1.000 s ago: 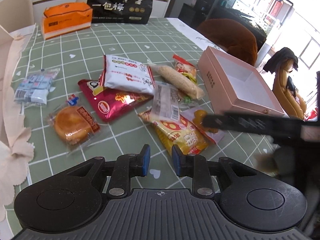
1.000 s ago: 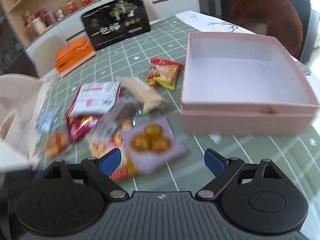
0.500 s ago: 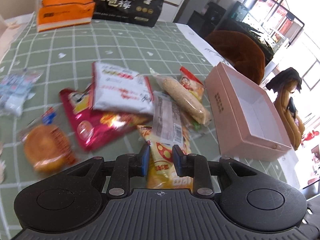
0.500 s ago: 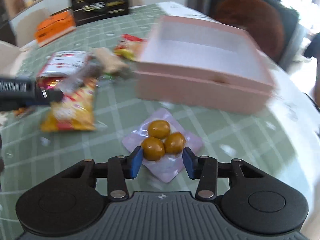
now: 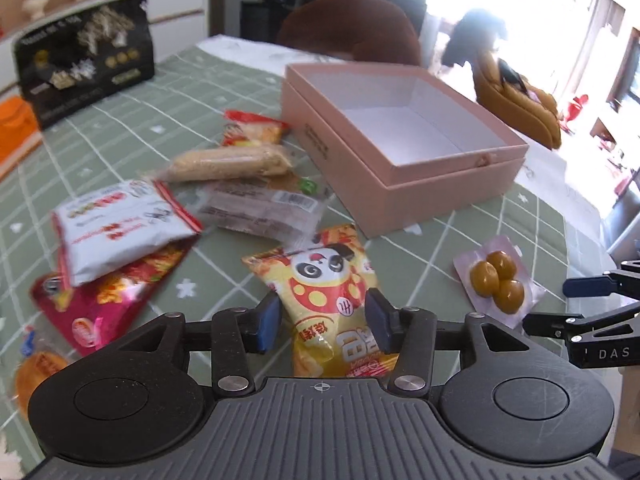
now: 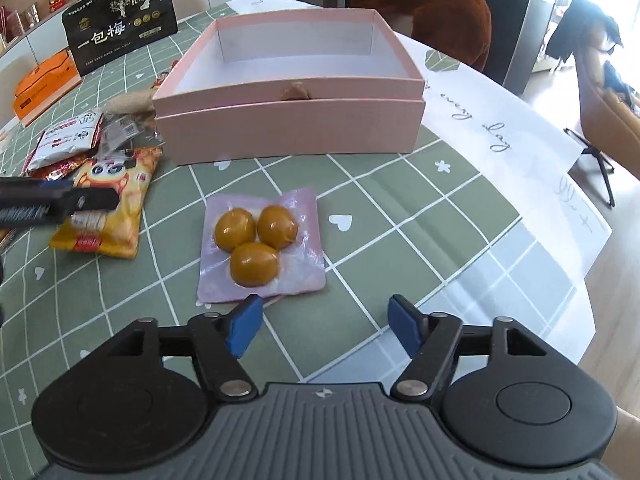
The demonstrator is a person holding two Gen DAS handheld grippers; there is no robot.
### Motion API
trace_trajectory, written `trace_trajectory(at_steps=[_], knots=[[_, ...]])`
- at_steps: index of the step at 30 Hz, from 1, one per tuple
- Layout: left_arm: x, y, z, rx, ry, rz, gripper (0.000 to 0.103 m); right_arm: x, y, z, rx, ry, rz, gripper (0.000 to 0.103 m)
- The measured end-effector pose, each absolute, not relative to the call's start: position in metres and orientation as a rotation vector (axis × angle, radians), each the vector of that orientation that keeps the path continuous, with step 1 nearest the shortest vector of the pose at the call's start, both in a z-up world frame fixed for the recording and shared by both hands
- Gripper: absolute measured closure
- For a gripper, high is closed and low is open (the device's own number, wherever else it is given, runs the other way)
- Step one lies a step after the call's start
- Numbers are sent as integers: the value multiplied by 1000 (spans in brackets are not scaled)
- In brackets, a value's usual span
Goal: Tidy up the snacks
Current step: 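Move the left tool to the panda-print yellow bag while the right tool approaches the pink candy tray, then grasp the panda-print bag with the left tool while the right tool grasps the candy tray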
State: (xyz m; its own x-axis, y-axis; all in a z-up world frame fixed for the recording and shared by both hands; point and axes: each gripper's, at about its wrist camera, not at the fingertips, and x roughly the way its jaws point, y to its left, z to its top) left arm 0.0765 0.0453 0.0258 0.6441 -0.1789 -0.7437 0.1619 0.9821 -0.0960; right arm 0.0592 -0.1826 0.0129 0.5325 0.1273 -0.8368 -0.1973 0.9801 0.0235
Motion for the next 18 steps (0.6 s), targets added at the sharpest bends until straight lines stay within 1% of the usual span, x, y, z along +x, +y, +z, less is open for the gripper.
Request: trace_trajectory(at_steps=[5,9,12,13,15,17,18], knots=[[75,57,39,-189,836,-90,54,57,-179,12,-62,971,200,30],[97,29,35,-88,932,-56,54,55,-181,11,-55,958,208,28],[108,10,29,-37,950,-53,53,54,-185,13,-60,981,217,28],[109,6,27,-43,947,-51,51,54,-186,12,-62,980,227,27],[109,1,23,-60,951,-49,44,53,-187,11,-79,975,230,25],[111,0,16,-64,959,-46,39,52,-184,10,-105,971,249,21],[113,-3,14,-51,952,-42,37,52,-184,10,-114,965,267,21]])
